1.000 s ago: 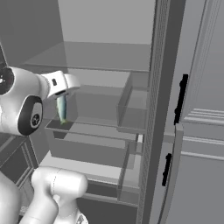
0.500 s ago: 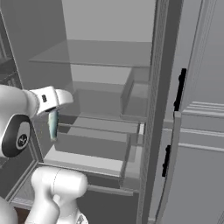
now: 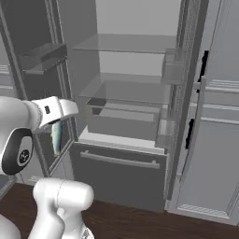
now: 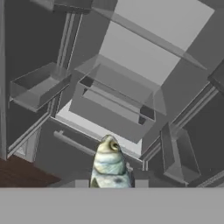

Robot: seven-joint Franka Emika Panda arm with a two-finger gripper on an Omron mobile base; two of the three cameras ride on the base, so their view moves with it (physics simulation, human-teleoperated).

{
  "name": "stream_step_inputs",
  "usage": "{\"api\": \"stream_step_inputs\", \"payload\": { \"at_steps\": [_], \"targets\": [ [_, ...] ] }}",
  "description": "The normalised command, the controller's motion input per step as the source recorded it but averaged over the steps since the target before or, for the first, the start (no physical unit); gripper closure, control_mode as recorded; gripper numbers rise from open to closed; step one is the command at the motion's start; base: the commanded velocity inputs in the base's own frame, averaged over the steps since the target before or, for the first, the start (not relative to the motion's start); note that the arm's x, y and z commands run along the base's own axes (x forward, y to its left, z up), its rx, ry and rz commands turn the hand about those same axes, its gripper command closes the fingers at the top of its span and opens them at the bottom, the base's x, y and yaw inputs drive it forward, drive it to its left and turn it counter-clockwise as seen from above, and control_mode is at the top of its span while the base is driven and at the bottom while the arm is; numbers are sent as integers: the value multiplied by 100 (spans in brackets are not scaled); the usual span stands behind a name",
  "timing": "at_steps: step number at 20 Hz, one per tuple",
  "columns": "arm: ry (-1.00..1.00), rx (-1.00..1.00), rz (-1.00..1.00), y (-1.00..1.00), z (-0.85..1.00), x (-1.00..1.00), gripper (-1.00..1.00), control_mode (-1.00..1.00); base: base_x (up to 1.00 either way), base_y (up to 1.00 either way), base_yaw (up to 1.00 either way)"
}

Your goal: Place one bell pepper and one fish in each tupperware on the nearby counter, to pack two identical lunches.

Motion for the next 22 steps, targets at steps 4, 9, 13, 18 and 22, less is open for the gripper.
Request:
{"api": "stream_step_inputs", "payload": {
  "at_steps": [4,9,13,18,22],
  "targets": [
    [0,0,0,0,0,0,100,100,-99,96,25],
    [0,0,0,0,0,0,100,100,-85,87,37],
    [0,0,0,0,0,0,100,100,-12,56,42],
    [0,0,0,0,0,0,100,100,66,1,43],
    [0,0,0,0,0,0,100,100,52,0,44]
  ]
}}
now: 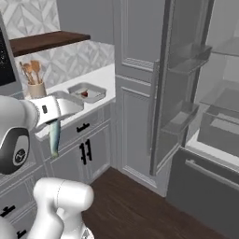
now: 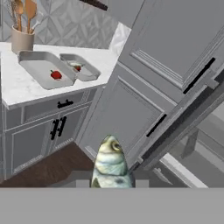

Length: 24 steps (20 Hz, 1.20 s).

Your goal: Place one bell pepper and one fish in each tupperware on the nearby counter, to pack two identical lunches.

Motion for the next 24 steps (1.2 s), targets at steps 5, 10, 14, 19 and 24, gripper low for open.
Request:
{"api": "stream_step_inputs", "payload": {
  "at_steps": [5,10,14,19,24],
  "targets": [
    [0,0,0,0,0,0,100,100,66,1,43],
    [0,0,0,0,0,0,100,100,100,17,36],
    [0,0,0,0,0,0,100,100,76,35,31],
    [0,0,0,0,0,0,100,100,71,20,32],
    [0,0,0,0,0,0,100,100,69,-7,32]
  ]
}}
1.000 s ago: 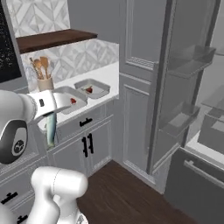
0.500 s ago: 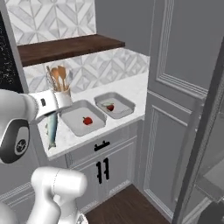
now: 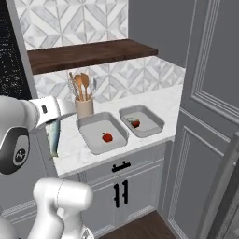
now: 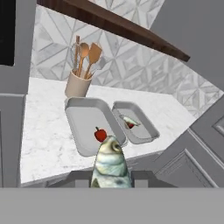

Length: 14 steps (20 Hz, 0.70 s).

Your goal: Place one bell pepper and one fish in each tupperware on the nearby counter, to pack two identical lunches.

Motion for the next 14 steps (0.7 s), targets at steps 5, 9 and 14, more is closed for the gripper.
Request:
{"api": "stream_step_inputs", "payload": {
  "at_steps": [5,9,14],
  "targets": [
    [0,0,0,0,0,0,100,100,83,-8,31],
    [0,0,0,0,0,0,100,100,78,-30,33],
    [3,4,5,-4,-4,40,100,-100,47,-16,14]
  ]
}}
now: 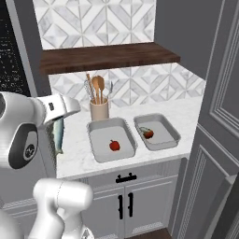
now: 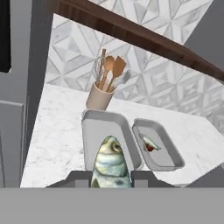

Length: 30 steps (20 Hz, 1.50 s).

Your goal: Place one bell pepper and one fish in each tupperware on the nearby counter, to pack two identical lunches.

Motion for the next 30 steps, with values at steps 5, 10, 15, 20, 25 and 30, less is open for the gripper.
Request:
{"api": "stream_step_inputs", "payload": {
  "at_steps": [5,10,15,20,25,30],
  "targets": [
    [20,1,5,0,-54,100,100,-100,0,0,0],
    [26,-1,2,-3,-70,94,100,-100,0,0,0],
    [13,0,1,-12,-73,65,100,-100,0,0,0],
    [1,0,1,-19,-71,31,100,-100,0,0,0],
    [7,0,6,-25,-48,42,100,-100,0,0,0],
    [6,5,9,-28,-18,45,100,-100,0,0,0]
  ]
}}
